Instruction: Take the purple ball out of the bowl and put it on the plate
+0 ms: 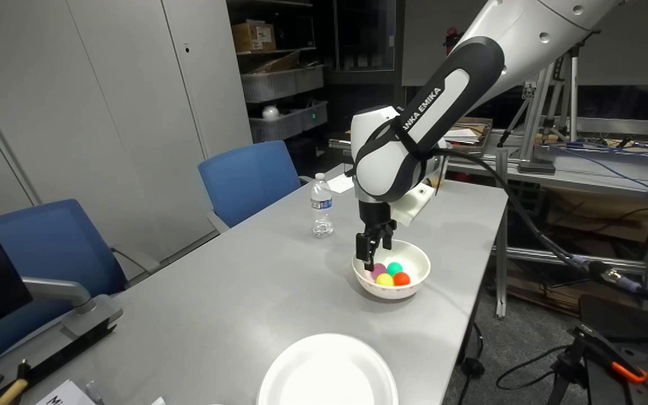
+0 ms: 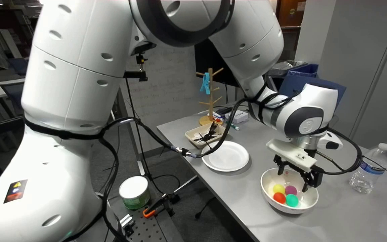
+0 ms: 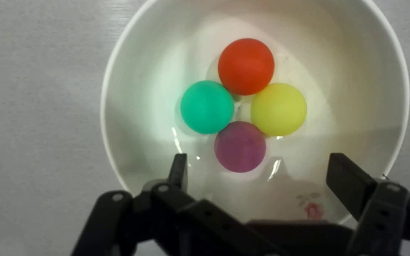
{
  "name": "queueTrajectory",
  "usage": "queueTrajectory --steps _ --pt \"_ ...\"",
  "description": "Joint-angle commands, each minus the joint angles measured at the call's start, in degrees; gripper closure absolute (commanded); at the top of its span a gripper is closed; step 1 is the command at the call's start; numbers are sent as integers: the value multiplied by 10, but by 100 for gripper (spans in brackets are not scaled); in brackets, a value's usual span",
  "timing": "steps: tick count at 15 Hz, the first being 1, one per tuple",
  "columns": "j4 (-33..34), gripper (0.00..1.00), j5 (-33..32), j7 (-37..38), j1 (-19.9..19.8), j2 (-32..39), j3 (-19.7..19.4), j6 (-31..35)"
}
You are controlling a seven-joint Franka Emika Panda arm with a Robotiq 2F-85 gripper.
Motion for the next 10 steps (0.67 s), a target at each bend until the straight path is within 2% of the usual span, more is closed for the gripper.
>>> queueTrajectory --steps 1,10 --pt "34 0 11 -2 -8 33 6 7" --pt "65 0 10 5 -13 75 3 5"
